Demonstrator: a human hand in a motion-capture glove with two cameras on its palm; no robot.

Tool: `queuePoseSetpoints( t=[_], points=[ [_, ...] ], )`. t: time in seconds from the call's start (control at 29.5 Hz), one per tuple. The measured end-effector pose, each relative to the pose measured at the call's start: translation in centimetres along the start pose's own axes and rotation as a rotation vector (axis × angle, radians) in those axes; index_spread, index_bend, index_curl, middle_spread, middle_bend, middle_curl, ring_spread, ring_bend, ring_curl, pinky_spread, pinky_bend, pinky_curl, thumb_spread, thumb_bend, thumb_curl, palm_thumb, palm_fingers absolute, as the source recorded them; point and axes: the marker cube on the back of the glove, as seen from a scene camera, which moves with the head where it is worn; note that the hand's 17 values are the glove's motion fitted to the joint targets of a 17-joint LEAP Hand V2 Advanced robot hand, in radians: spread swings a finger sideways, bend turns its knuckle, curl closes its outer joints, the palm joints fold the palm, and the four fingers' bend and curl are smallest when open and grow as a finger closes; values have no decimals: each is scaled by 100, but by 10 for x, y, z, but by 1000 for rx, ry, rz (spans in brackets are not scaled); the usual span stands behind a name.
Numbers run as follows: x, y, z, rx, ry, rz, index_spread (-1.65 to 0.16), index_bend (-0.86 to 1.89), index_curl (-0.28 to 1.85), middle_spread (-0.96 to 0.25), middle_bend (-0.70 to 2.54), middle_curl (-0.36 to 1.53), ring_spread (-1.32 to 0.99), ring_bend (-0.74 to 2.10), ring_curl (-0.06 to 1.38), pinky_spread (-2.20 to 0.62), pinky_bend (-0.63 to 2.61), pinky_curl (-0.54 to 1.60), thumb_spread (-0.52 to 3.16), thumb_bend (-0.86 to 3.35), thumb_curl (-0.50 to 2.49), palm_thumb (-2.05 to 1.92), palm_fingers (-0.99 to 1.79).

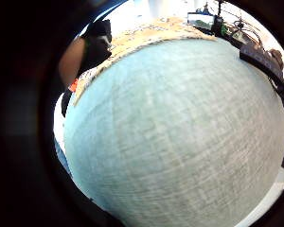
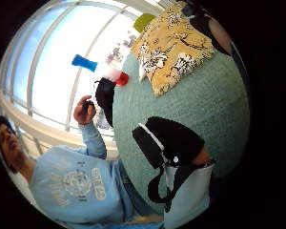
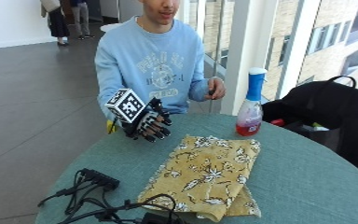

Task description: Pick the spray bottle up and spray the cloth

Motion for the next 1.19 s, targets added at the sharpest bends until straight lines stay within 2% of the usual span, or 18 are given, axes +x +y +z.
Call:
queuePoseSetpoints(
  t=[0.17, 0.41, 0.75, 1.19],
  points=[
    [-58, -30, 4, -20, -49, -118, -35, 12, 23, -8, 38, 31, -6, 24, 25, 12, 31, 27, 104, 7, 18, 42, 57],
    [-135, -83, 45, -96, -173, -220, -36, 9, 22, -9, 37, 33, -6, 27, 27, 13, 33, 29, 103, 2, 20, 44, 55],
    [-198, -169, 111, -173, -469, -142, -36, 2, 16, -8, 34, 34, -5, 38, 31, 12, 44, 34, 101, -1, 24, 51, 49],
    [-226, -196, 135, -219, -548, -146, -36, 6, 11, -7, 37, 37, -4, 44, 33, 12, 53, 37, 95, -2, 26, 52, 44]
  ],
)
